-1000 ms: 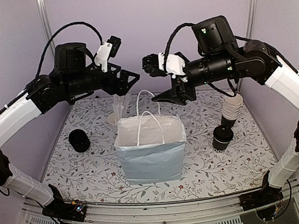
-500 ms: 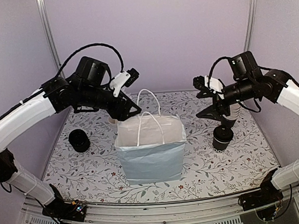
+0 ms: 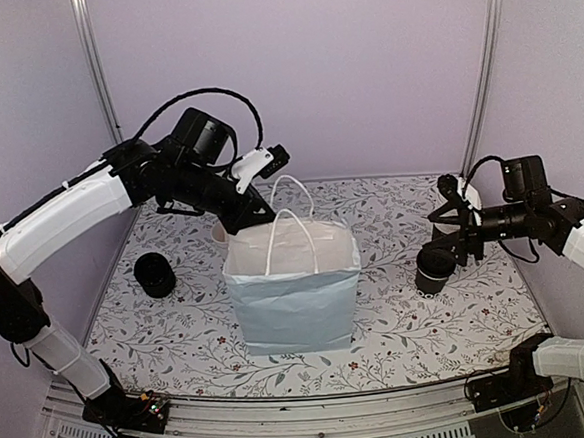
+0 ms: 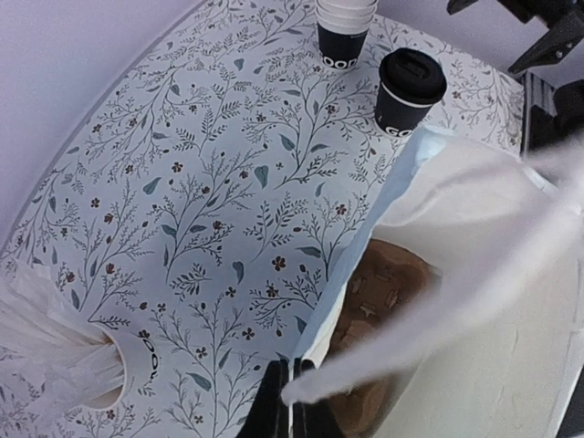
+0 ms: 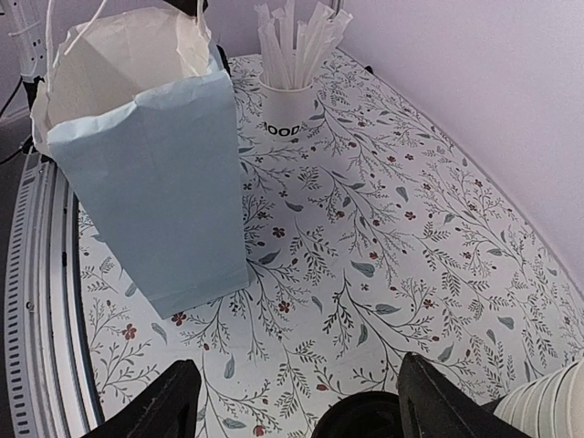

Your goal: Pack the takeout coffee

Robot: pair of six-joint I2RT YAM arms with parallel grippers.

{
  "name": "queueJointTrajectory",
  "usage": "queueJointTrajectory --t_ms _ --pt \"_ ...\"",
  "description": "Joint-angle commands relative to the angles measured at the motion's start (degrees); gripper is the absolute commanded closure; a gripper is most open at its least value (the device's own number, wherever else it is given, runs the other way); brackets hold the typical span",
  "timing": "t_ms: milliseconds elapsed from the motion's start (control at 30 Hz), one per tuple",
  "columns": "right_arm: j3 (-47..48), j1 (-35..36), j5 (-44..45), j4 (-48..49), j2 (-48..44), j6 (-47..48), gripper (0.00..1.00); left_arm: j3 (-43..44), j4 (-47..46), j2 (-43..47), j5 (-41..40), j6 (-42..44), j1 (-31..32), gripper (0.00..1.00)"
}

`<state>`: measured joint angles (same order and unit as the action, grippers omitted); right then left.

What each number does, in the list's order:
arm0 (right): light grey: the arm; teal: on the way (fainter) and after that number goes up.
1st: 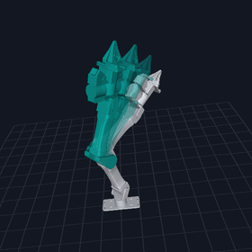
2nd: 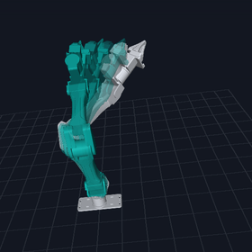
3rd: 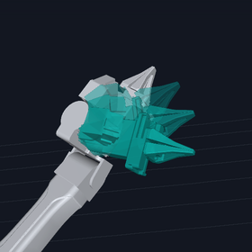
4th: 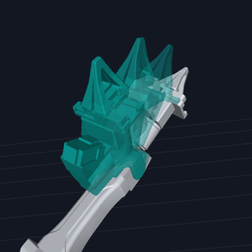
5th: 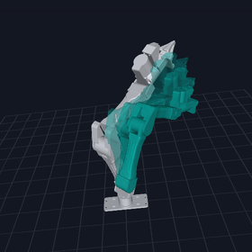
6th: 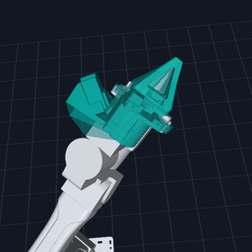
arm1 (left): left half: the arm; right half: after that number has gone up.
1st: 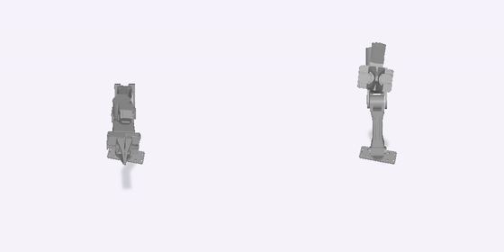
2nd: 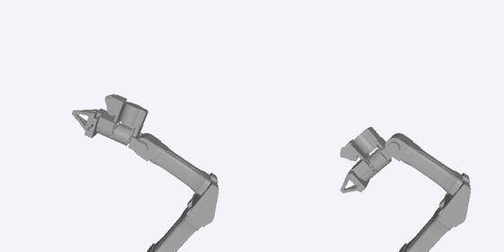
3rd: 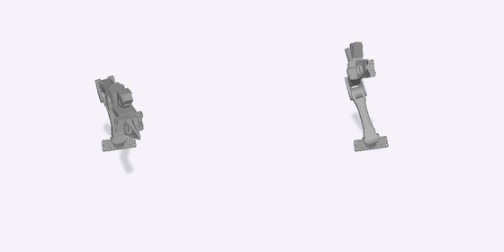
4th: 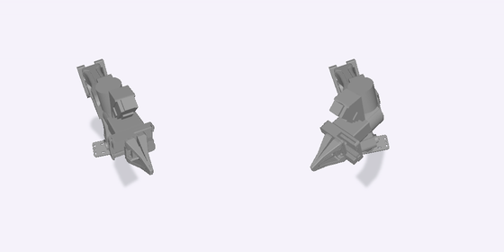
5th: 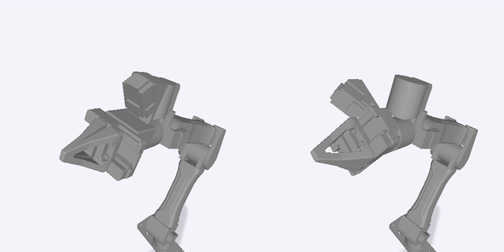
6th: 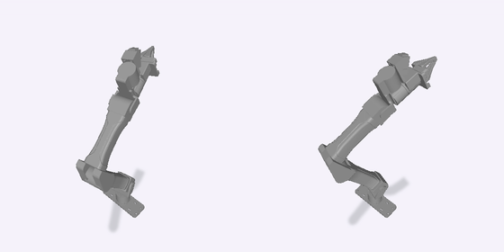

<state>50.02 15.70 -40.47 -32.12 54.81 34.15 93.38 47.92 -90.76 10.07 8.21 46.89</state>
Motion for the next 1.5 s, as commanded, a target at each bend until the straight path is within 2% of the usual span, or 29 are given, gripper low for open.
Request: queueJointTrajectory --t_ms 0,233,433,600,867,1100,1467 --pt "-3.04 -1.0 -3.21 4.74 -2.16 -1.81 0.23 1.3 2.33 0.37 0.27 0.85 -0.62 1.0" --pt "-4.24 -2.35 -2.96 6.64 -2.34 -2.54 0.23 -0.11 -4.07 6.31 -12.18 1.12 1.04 1.0" --pt "-6.53 -2.48 -2.56 7.94 -2.13 -2.69 0.23 -9.4 -17.0 14.46 -20.25 3.19 5.11 1.0" --pt "-6.95 -2.51 -2.28 8.51 -1.47 -2.52 0.23 -16.38 -20.55 17.27 -17.86 2.64 7.25 1.0" --pt "-7.21 -2.48 -2.49 8.74 -0.19 -2.25 0.23 -26.46 -24.66 22.03 -18.18 -2.96 15.39 1.0" --pt "-7.04 -2.52 -3.33 8.83 0.9 -2.16 0.23 -30.96 -26.73 26.34 -15.51 -7.94 22.07 1.0" --pt "-7.04 -2.52 -3.9 8.39 1.37 -1.81 0.23 -32.76 -26.74 26.4 -11.74 -11.99 25.92 0.99"
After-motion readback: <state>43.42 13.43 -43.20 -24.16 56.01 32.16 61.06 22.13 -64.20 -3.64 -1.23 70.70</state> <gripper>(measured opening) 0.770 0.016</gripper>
